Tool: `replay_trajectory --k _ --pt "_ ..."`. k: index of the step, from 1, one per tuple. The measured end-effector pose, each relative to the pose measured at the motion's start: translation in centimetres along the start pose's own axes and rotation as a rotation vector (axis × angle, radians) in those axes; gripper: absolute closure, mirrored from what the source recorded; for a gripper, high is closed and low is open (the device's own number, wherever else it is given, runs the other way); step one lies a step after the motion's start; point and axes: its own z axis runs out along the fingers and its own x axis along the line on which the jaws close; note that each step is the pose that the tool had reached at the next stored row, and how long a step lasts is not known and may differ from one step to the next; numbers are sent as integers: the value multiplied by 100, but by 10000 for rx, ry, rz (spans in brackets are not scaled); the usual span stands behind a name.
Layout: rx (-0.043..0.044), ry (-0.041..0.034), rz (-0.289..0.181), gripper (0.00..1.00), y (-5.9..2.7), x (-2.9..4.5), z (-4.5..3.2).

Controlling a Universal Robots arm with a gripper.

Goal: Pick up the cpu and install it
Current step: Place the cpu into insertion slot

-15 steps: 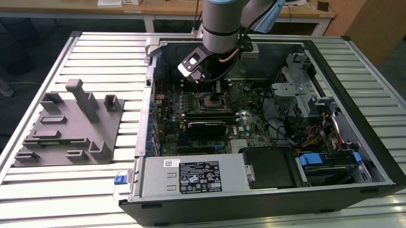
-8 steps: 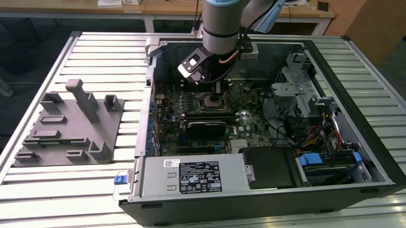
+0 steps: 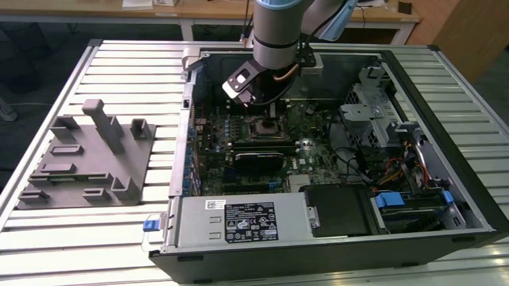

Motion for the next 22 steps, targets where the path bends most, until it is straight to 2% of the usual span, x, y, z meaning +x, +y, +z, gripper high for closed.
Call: replay_trajectory --k 22 --pt "2 -2 0 89 -11 -3 55"
